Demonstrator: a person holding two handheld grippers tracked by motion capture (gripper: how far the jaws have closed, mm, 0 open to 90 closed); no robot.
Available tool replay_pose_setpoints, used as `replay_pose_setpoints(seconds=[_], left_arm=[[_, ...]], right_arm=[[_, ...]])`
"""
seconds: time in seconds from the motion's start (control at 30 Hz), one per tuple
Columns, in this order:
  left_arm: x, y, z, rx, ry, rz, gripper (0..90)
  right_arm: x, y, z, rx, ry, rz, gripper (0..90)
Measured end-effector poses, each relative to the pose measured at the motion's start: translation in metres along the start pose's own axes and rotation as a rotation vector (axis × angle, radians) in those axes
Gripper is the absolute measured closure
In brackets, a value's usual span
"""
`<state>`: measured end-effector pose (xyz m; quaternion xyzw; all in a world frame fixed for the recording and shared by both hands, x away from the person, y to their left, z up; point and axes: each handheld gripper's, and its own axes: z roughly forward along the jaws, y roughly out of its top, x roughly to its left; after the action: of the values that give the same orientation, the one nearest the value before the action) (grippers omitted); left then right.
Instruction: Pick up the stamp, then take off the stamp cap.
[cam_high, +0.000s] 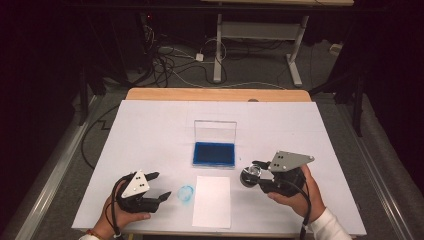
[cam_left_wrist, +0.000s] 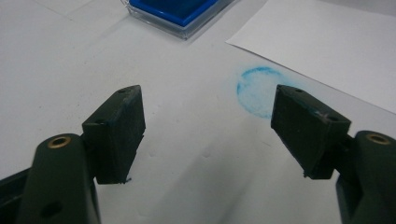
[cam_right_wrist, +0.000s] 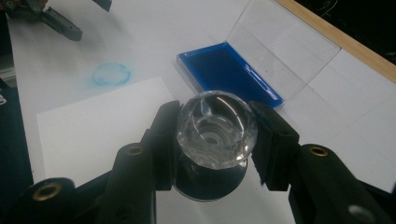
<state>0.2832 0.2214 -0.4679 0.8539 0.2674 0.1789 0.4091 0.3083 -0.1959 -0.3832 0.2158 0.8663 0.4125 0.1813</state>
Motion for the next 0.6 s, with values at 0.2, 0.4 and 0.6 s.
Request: replay_pose_setpoints(seconds=[0.2,0.4,0.6], left_arm=[[-0.001,0.001,-0.001,-0.012,-0.010,-0.002,25.3],[0.000,0.004,0.002,-0.009,-0.018,-0.007,26.5],[0.003,0.012,0.003,-0.017,-0.018,-0.005,27.1]], right_arm=[[-0.003,0.006,-0.003,-0.045,-0.013,0.017,56.9],[-0.002,0.016,-0.004,-0.076,-0.013,0.005,56.8],[-0.005,0.022,-0.003,-0.102,-0.010,0.009,56.8]])
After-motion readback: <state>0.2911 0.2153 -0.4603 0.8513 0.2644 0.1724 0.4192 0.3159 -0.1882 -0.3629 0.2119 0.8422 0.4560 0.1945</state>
